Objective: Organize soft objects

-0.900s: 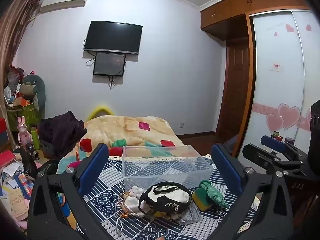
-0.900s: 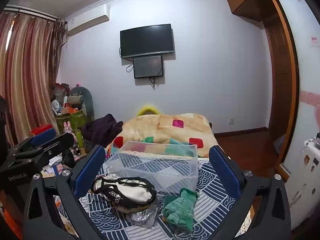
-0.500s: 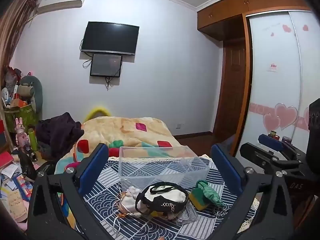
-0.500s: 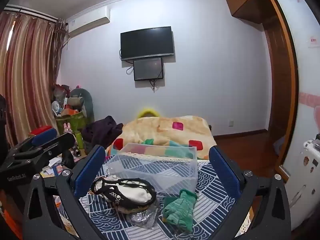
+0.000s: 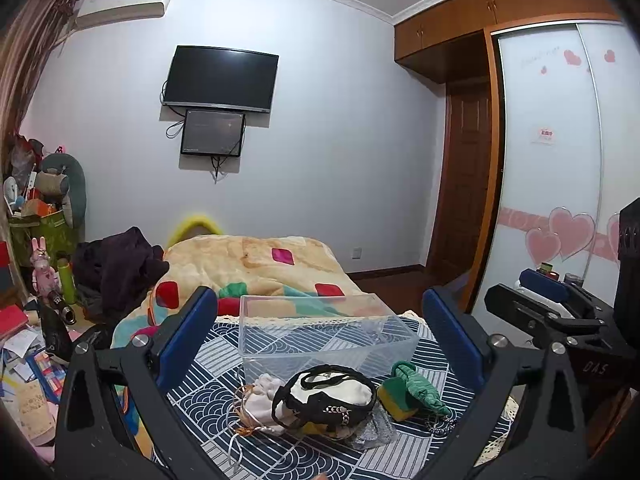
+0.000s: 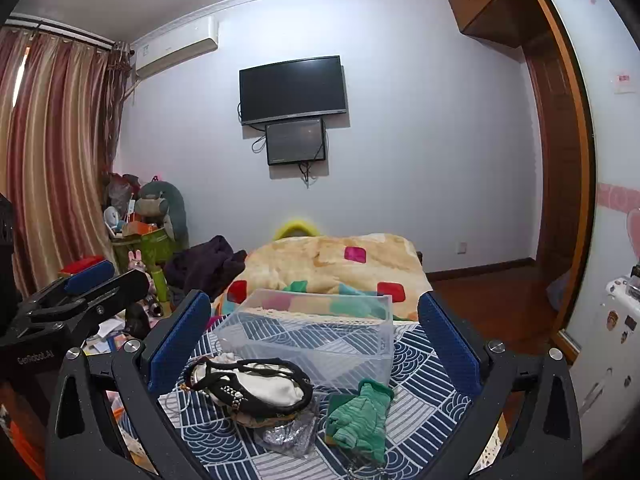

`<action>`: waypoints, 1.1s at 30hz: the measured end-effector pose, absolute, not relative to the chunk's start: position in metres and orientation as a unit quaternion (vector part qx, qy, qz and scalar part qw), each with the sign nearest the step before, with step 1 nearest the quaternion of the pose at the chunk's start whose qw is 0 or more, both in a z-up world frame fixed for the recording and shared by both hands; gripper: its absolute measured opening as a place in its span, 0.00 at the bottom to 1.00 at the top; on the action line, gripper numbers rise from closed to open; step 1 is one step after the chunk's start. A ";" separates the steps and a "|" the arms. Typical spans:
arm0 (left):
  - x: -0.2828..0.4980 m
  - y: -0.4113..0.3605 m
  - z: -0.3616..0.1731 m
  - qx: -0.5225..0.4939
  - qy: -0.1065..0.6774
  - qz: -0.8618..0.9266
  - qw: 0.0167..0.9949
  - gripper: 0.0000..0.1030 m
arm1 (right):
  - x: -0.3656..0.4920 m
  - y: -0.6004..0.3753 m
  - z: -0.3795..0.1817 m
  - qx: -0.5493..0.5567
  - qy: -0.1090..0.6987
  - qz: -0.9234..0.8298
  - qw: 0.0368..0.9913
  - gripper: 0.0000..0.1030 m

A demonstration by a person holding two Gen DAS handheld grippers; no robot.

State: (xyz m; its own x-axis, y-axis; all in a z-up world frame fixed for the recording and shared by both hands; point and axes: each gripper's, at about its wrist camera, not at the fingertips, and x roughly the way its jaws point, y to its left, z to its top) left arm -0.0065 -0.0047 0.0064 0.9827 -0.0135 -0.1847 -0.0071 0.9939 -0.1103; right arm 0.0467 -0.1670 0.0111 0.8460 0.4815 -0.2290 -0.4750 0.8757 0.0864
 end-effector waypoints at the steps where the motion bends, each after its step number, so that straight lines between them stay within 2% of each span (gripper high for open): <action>1: -0.007 -0.005 0.006 -0.055 0.093 -0.001 0.994 1.00 | 0.046 -0.168 0.011 0.013 0.122 0.249 0.961 1.00; 33: -0.008 -0.010 0.004 -0.048 0.091 -0.005 0.995 1.00 | 0.043 -0.168 0.011 0.012 0.119 0.249 0.961 1.00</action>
